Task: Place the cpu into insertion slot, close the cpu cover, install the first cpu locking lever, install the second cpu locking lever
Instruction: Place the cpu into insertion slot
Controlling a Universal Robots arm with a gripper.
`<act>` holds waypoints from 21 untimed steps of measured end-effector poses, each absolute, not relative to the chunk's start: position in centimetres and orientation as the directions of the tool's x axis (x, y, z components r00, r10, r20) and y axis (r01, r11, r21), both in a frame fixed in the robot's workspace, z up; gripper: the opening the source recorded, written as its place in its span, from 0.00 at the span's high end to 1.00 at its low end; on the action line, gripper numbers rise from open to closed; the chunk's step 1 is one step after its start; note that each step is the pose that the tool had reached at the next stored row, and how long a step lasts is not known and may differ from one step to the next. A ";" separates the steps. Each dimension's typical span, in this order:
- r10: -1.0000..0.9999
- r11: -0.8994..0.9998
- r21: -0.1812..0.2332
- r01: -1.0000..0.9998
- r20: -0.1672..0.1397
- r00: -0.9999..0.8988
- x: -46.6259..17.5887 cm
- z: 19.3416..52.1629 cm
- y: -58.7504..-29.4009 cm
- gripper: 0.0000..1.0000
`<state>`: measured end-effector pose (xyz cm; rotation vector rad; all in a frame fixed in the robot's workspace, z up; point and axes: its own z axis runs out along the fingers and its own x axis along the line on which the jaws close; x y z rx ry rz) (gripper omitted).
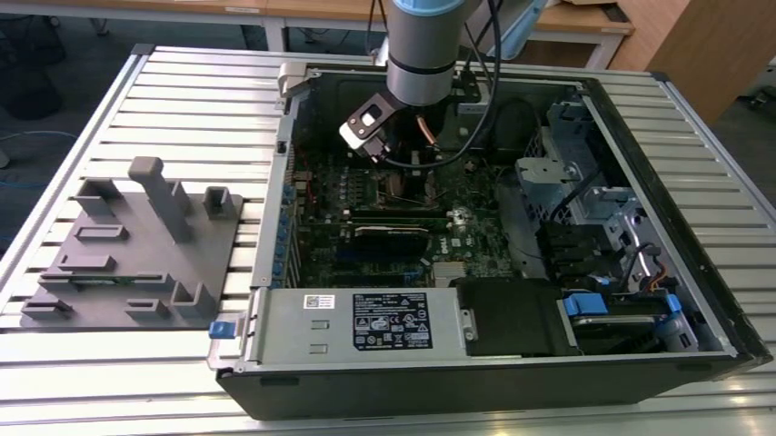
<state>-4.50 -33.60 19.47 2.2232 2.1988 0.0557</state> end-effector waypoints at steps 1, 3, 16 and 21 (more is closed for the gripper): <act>1.000 -0.011 0.035 0.999 0.015 0.011 -4.5 19.5 -33.6 0.46; 1.000 -0.011 0.035 0.999 0.015 0.011 -4.5 19.4 -33.6 0.46; 1.000 -0.013 0.036 0.999 0.014 0.012 -4.5 19.4 -33.7 0.46; 1.000 -0.015 0.035 0.999 0.014 0.015 -4.5 19.5 -33.7 0.46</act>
